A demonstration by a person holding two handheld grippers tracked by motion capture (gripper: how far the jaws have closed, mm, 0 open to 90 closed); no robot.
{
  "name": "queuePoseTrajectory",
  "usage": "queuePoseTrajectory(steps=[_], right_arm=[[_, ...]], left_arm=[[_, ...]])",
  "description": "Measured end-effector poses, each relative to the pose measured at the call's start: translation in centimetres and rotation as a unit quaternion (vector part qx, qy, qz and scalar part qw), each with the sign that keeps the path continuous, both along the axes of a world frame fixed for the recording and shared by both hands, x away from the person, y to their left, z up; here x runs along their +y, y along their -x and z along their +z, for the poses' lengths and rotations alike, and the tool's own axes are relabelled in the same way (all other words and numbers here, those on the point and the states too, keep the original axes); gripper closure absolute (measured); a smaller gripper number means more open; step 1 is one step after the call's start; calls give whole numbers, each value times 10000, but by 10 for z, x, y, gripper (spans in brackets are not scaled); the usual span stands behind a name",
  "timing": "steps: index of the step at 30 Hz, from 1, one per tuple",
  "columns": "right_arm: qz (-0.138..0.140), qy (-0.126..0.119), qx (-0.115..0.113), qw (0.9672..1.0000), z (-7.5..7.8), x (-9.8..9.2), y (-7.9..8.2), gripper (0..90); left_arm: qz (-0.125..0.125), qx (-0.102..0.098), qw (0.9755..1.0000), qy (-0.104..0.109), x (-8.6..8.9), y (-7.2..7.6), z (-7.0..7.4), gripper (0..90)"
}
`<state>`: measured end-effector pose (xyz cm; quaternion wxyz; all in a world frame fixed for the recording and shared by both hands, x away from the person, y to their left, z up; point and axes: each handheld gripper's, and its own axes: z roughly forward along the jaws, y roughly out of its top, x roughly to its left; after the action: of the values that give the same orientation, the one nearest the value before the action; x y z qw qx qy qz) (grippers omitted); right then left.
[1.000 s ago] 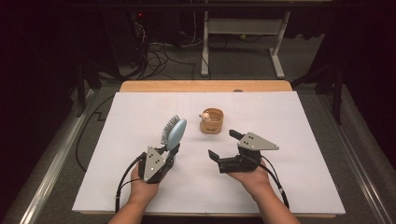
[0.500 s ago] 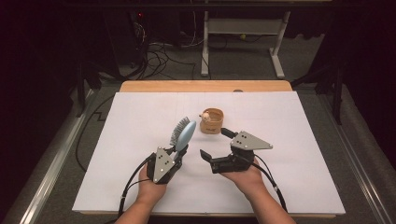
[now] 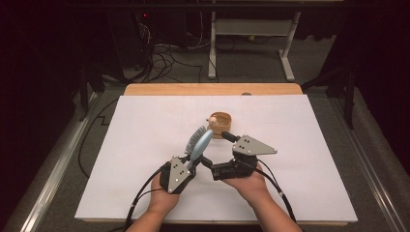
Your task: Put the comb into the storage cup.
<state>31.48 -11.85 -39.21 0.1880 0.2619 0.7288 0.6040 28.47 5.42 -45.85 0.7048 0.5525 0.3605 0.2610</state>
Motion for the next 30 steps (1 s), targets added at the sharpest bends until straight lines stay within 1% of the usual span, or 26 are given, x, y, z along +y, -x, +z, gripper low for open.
queuePoseTrajectory(steps=[7,11,14,19,30], right_arm=[[62,-55,-44,10000,8,6,1,0],[79,-83,-85,9999,12,10,1,0],[80,-143,-79,9998,13,11,-1,0],[94,-178,-8,9998,12,13,-4,8],[178,-290,126,9993,12,16,-6,88]], left_arm=[[-2,9,10000,-9,-4,0,-1,777],[-50,15,10000,-32,-6,1,-1,776],[-64,9,10000,0,-8,2,-1,777],[-72,6,10000,-8,-9,3,-1,777],[-48,-24,10000,7,-8,2,1,776]])
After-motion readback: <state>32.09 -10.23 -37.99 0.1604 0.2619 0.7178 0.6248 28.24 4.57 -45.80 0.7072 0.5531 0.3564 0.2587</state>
